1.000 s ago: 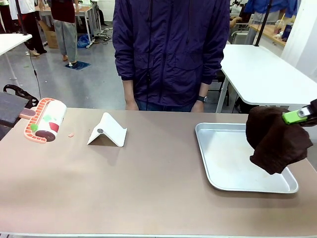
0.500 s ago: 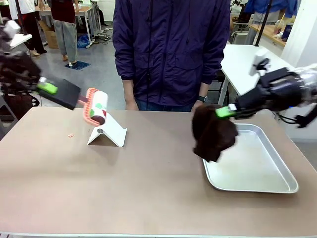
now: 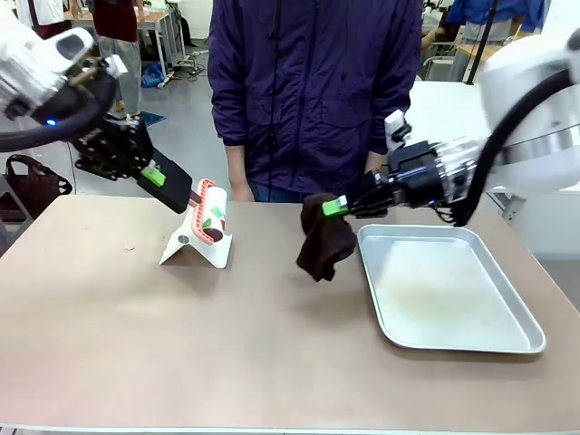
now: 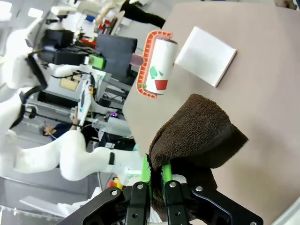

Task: Clean the surface of the table.
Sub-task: Return the Lint Roller and towel to their original positions.

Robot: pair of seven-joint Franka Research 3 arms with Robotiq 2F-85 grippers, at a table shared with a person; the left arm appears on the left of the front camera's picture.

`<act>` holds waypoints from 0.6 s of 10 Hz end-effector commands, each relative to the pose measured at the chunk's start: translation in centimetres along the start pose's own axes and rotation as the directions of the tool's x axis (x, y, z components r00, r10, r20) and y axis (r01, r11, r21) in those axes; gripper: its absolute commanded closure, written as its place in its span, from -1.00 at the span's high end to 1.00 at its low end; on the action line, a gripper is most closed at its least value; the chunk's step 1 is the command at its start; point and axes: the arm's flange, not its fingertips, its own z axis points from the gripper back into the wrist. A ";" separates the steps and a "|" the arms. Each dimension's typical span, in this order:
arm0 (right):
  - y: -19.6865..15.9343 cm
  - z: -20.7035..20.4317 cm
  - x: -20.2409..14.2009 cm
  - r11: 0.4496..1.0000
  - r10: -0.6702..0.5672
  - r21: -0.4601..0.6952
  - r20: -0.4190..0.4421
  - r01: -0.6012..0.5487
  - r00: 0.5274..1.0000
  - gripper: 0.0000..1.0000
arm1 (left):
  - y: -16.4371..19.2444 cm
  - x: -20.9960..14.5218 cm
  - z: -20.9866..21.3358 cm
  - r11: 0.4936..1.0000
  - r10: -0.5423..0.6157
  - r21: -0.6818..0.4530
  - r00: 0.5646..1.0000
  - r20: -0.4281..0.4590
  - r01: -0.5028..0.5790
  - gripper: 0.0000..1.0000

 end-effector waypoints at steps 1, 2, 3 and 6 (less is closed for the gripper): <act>-2.6 -3.3 0.7 0.998 0.002 0.065 0.017 -0.003 1.000 -0.79 | -1.2 1.6 -2.2 0.997 -0.003 0.080 1.000 -0.007 0.004 -0.60; -4.9 -4.5 -0.3 0.998 0.039 0.054 -0.042 -0.037 0.998 -0.79 | -1.5 2.5 -4.3 0.992 -0.004 0.123 1.000 -0.003 0.004 -0.60; -6.1 -5.2 -0.8 0.997 0.017 0.075 -0.107 -0.009 0.994 -0.79 | -1.4 3.1 -5.5 0.990 -0.006 0.137 1.000 -0.022 0.008 -0.60; -8.1 -5.3 -1.1 0.999 -0.004 0.053 -0.141 0.012 0.990 -0.79 | -1.2 4.3 -8.6 0.977 0.010 0.213 0.998 -0.060 0.004 -0.60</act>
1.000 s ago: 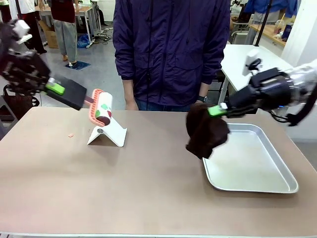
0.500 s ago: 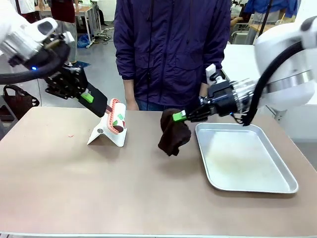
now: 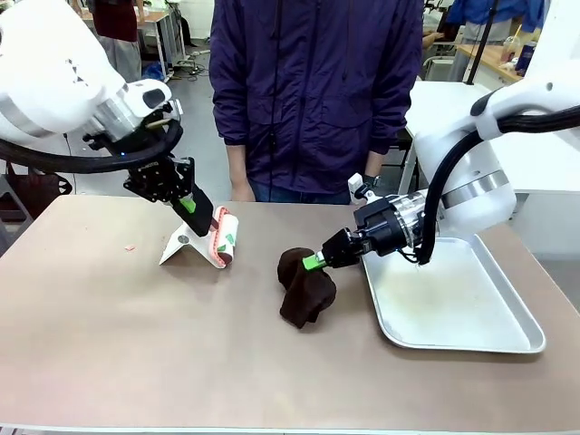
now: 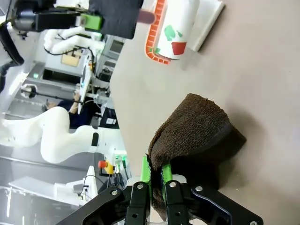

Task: Clean the surface of the table.
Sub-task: Return the Lint Roller and towel to their original positions.

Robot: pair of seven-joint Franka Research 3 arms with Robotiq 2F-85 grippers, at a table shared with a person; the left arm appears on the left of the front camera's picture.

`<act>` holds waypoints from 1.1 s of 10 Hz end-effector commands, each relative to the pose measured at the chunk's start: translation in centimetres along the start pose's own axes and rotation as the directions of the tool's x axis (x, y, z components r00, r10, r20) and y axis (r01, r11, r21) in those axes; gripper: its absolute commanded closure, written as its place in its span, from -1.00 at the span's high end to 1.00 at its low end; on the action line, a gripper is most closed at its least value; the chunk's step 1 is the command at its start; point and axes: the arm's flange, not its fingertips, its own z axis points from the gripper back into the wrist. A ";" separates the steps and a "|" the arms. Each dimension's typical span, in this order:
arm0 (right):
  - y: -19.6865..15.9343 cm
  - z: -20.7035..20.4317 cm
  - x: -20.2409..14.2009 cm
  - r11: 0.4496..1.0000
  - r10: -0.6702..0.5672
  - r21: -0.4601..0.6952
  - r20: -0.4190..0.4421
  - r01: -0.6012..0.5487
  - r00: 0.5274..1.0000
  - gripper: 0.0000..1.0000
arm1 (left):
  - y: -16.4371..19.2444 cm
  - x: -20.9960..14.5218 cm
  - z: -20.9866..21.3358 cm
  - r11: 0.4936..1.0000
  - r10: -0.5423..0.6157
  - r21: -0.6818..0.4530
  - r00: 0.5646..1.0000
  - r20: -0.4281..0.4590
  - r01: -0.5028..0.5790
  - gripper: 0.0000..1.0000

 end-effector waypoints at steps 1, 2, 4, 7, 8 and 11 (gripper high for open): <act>0.3 0.9 1.2 0.999 0.014 -0.029 0.008 -0.014 1.000 -0.79 | -0.7 1.3 0.0 0.998 0.026 0.050 1.000 -0.011 -0.026 -0.60; 0.0 1.0 1.2 0.999 0.007 -0.048 0.009 -0.006 1.000 -0.79 | -0.7 1.7 -0.5 0.998 0.026 0.062 0.999 -0.024 -0.025 -0.60; -0.3 1.3 1.3 0.998 -0.006 -0.064 0.025 0.008 1.000 -0.79 | -0.3 2.6 -1.2 0.996 0.040 0.078 0.999 -0.031 -0.038 -0.60; -0.4 1.5 1.4 0.998 -0.010 -0.058 0.015 0.011 1.000 -0.79 | 0.5 4.8 -2.1 0.993 0.096 0.071 0.995 -0.039 -0.093 -0.60; -0.7 1.7 1.5 0.998 -0.018 -0.058 0.014 0.018 1.000 -0.79 | 0.9 5.3 -2.2 0.991 0.113 0.072 0.993 -0.044 -0.110 -0.60; -0.9 1.8 1.6 0.998 -0.029 -0.055 -0.007 0.028 1.000 -0.79 | 1.6 5.9 -1.9 0.988 0.137 0.081 0.989 -0.048 -0.132 -0.60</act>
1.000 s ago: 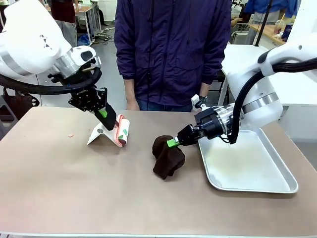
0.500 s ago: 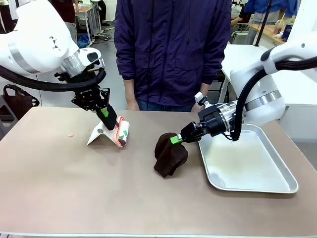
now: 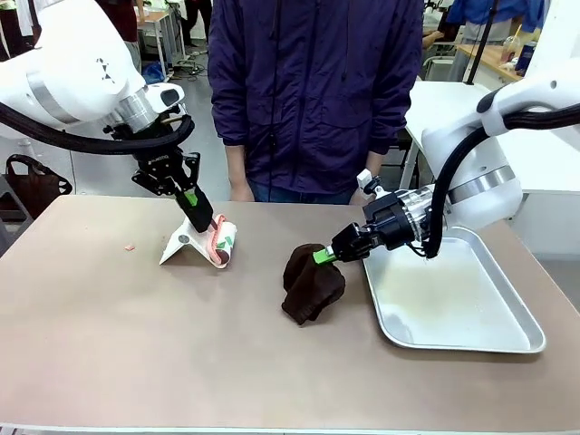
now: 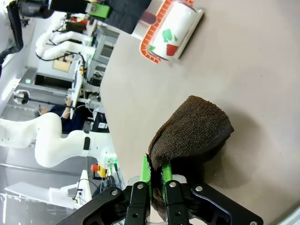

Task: Clean the surface of the table.
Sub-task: Return the Lint Roller and towel to their original positions.

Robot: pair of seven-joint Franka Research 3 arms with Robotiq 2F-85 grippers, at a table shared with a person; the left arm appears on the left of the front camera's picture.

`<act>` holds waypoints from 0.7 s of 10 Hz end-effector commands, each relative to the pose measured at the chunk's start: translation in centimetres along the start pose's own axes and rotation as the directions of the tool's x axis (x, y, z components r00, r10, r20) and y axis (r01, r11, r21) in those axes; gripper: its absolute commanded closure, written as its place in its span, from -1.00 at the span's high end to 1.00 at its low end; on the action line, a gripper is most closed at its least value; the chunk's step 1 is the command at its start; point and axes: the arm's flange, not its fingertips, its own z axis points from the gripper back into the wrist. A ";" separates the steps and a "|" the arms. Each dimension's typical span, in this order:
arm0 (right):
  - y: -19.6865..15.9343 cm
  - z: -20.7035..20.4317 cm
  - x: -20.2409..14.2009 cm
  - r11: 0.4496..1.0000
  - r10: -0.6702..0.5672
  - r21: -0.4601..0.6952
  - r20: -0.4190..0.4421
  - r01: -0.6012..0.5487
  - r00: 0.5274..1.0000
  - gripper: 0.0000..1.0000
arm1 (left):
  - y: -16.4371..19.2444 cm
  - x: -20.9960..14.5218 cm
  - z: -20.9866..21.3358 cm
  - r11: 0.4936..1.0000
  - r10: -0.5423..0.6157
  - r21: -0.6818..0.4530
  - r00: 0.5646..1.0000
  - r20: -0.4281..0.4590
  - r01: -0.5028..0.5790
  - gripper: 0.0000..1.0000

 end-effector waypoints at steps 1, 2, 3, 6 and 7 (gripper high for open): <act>0.2 0.0 0.8 1.000 -0.018 -0.012 -0.033 0.018 0.999 -0.79 | 0.2 0.7 0.2 0.999 0.031 0.028 1.000 -0.002 -0.031 -0.60; 0.2 0.0 0.8 1.000 -0.017 -0.014 -0.035 0.016 0.999 -0.79 | 0.3 0.7 0.3 0.999 0.037 0.025 0.999 -0.007 -0.037 -0.60; 0.3 0.0 0.7 1.000 -0.015 -0.009 -0.041 0.014 0.999 -0.79 | 0.4 0.6 0.3 0.999 0.047 0.019 0.999 -0.010 -0.047 0.34; 0.3 0.0 0.5 1.000 -0.015 0.001 -0.054 0.015 0.998 1.00 | 0.9 0.4 1.1 0.998 0.055 0.019 0.998 0.008 -0.055 1.00; 0.5 0.2 0.6 1.000 -0.010 -0.026 -0.048 0.009 0.999 1.00 | 1.1 0.3 1.5 0.998 0.055 0.012 0.998 0.017 -0.056 1.00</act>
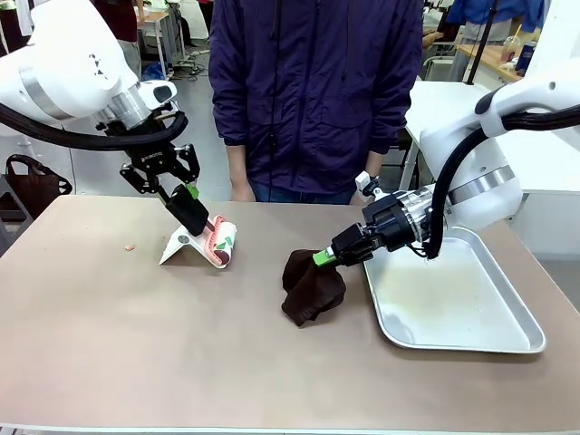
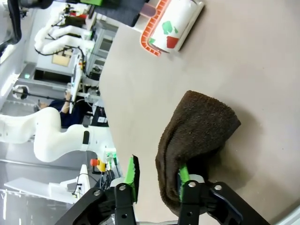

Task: Clean the surface of the table.
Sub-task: Return the Lint Roller and towel to their original positions.

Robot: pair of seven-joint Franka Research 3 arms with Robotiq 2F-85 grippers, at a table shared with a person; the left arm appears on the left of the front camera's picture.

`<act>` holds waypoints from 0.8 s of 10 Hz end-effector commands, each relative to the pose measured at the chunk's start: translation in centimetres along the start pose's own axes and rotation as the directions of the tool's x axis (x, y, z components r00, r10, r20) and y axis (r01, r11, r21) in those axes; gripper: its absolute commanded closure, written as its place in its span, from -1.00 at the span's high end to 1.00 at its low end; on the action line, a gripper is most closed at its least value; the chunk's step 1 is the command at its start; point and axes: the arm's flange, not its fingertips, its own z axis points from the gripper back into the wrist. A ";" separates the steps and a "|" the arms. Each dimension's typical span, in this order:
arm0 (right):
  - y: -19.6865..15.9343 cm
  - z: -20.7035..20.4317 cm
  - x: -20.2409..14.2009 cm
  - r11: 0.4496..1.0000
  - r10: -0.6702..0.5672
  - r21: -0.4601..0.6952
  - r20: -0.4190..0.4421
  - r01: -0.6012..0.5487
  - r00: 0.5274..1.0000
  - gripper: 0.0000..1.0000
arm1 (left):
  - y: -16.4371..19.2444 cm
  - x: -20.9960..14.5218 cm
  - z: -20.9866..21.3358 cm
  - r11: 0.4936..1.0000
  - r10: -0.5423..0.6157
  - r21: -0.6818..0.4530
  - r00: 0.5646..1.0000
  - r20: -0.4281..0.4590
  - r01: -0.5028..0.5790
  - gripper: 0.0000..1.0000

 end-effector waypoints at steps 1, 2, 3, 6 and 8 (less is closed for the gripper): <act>0.9 0.8 0.7 0.997 0.000 -0.072 -0.023 -0.002 1.000 1.00 | 0.2 -0.2 1.2 1.000 0.019 0.007 1.000 0.023 -0.020 1.00; 1.7 1.6 0.7 0.993 0.013 -0.114 -0.058 -0.019 0.998 0.88 | 0.6 -0.3 1.7 1.000 0.022 0.000 0.999 0.026 -0.022 1.00; 2.7 3.0 0.7 0.985 0.015 -0.170 -0.103 -0.033 0.995 1.00 | 1.1 -0.4 2.5 1.000 0.029 -0.008 0.999 0.031 -0.029 1.00; 6.8 8.8 0.0 0.898 -0.001 -0.432 -0.178 -0.077 0.984 1.00 | 5.0 -3.7 8.0 0.983 0.036 -0.182 0.999 -0.013 -0.037 1.00; 8.7 11.2 -1.3 0.911 0.010 -0.402 -0.203 -0.093 0.979 1.00 | 8.4 -7.0 11.7 0.955 0.031 -0.297 1.000 0.006 -0.028 1.00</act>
